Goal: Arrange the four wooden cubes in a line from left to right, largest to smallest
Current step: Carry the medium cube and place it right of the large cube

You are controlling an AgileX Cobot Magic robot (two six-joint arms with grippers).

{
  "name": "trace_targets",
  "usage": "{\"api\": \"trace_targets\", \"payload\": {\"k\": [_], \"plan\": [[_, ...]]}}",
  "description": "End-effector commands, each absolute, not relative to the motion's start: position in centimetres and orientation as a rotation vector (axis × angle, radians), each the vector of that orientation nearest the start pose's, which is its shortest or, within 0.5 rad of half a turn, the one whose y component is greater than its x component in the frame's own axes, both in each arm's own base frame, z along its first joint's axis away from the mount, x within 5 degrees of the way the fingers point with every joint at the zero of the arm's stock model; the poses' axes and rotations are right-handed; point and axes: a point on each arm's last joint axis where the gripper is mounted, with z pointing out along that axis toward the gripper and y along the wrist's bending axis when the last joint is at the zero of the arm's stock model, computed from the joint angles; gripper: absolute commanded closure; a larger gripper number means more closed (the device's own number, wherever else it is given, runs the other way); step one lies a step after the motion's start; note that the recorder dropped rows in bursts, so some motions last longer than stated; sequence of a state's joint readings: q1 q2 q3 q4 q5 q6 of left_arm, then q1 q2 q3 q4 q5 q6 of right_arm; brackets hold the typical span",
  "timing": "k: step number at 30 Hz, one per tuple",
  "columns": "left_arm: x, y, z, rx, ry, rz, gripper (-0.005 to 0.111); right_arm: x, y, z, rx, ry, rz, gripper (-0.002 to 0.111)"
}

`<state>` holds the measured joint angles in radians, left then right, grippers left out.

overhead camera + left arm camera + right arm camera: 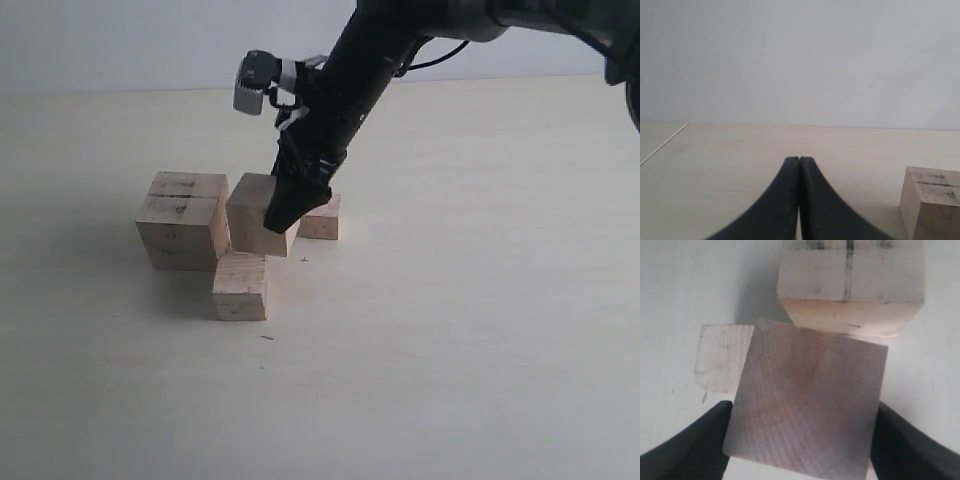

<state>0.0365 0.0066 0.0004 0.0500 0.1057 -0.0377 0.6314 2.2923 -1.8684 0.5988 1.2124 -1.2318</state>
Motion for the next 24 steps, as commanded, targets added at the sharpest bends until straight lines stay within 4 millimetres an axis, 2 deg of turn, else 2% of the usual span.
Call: {"api": "trace_targets", "payload": {"k": [1, 6, 10, 15, 24], "plan": [[5.6, 0.3, 20.4, -0.029, 1.588, 0.038, 0.104, 34.7, 32.5, 14.9, -2.156, 1.865, 0.705, 0.108], [5.6, 0.3, 20.4, -0.029, 1.588, 0.038, 0.104, 34.8, 33.5, 13.9, -2.165, 1.785, 0.662, 0.108], [5.6, 0.3, 20.4, -0.029, 1.588, 0.038, 0.104, 35.1, 33.9, 14.0, -2.147, 1.724, 0.608, 0.108], [5.6, 0.3, 20.4, -0.029, 1.588, 0.038, 0.104, 34.9, 34.5, 14.0, -2.173, 1.596, 0.631, 0.108], [5.6, 0.3, 20.4, -0.029, 1.588, 0.038, 0.104, 35.1, 34.8, 11.9, -2.205, 1.531, 0.626, 0.108]]}}
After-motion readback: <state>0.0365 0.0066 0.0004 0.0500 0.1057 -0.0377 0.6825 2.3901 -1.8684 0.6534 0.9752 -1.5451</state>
